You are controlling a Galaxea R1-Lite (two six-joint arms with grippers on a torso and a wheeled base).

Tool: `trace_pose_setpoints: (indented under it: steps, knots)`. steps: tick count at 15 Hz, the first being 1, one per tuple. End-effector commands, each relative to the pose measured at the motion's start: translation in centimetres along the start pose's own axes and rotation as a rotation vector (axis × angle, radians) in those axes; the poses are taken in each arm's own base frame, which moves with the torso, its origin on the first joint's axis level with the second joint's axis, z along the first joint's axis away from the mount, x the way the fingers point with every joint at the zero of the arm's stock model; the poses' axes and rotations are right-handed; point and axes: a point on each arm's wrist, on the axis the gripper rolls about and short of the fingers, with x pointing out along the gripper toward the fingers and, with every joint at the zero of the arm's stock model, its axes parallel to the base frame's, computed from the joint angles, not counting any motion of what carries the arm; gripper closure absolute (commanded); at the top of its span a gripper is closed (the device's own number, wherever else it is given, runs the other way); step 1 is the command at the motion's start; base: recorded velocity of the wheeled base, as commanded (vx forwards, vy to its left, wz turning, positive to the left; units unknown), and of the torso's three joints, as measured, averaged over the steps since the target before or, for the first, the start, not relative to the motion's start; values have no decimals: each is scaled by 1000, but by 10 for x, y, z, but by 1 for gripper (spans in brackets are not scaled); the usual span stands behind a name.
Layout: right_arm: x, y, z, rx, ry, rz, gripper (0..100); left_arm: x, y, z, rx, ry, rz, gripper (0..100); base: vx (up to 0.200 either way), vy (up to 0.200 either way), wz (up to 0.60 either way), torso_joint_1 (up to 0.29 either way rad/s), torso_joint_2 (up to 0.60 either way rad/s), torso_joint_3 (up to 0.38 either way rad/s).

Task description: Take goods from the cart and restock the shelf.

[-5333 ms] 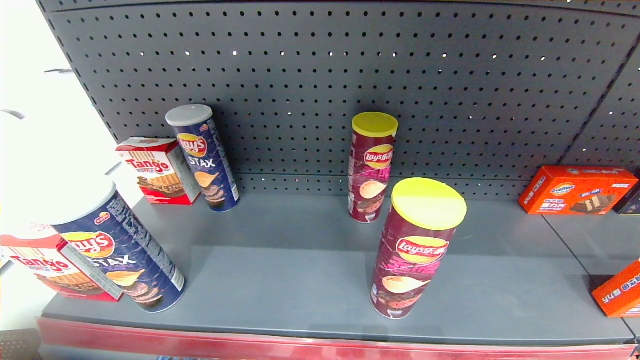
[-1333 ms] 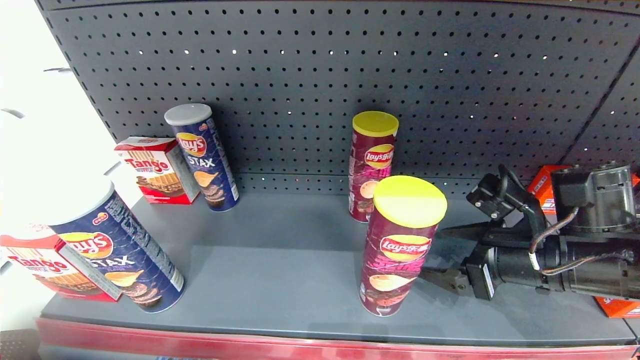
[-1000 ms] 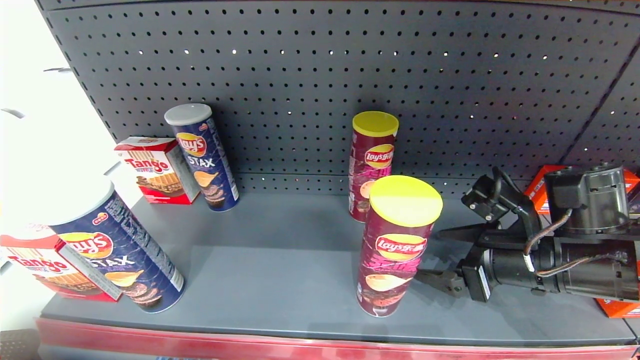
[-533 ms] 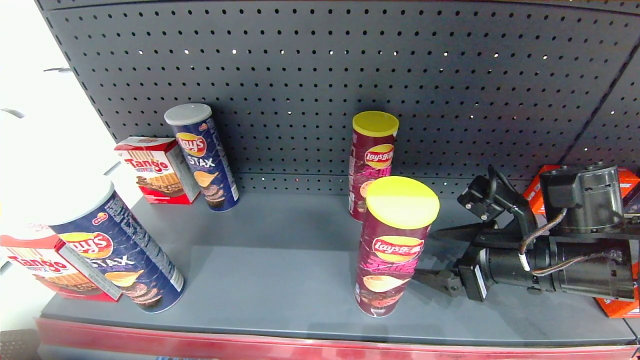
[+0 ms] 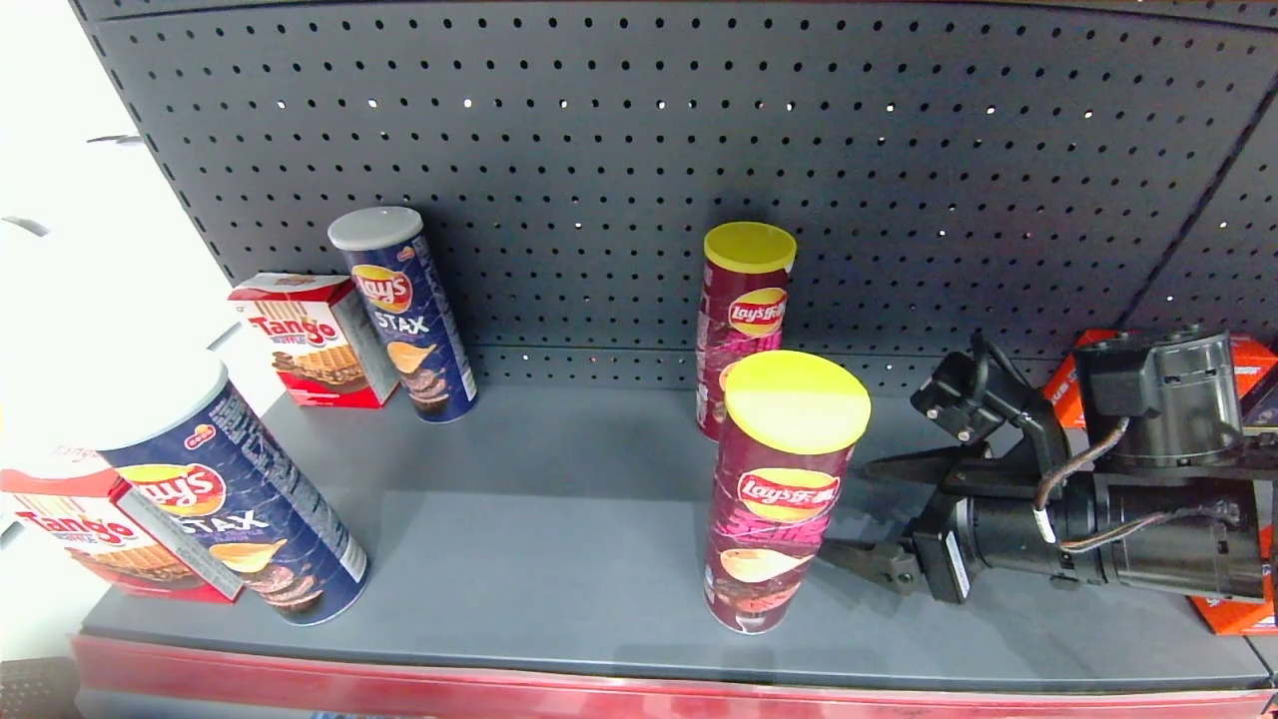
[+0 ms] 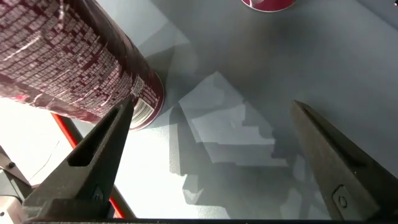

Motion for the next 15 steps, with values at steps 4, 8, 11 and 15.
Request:
trace_pose_setpoints:
  steps: [4, 8, 11, 15]
  knots:
    - [4, 1, 1, -3, 2, 8, 0, 0, 0, 0, 0, 1, 2, 0, 0, 0, 0, 0, 0, 0]
    - [5, 1, 3, -6, -1, 9, 0, 0, 0, 0, 0, 1, 0, 0, 0, 0, 0, 0, 0, 0]
    - [6, 0, 3, -6, -1, 9, 0, 0, 0, 0, 0, 1, 0, 0, 0, 0, 0, 0, 0, 0]
    - [-1, -5, 3, 6, -12, -17, 0, 0, 0, 0, 0, 1, 0, 0, 0, 0, 0, 0, 0, 0]
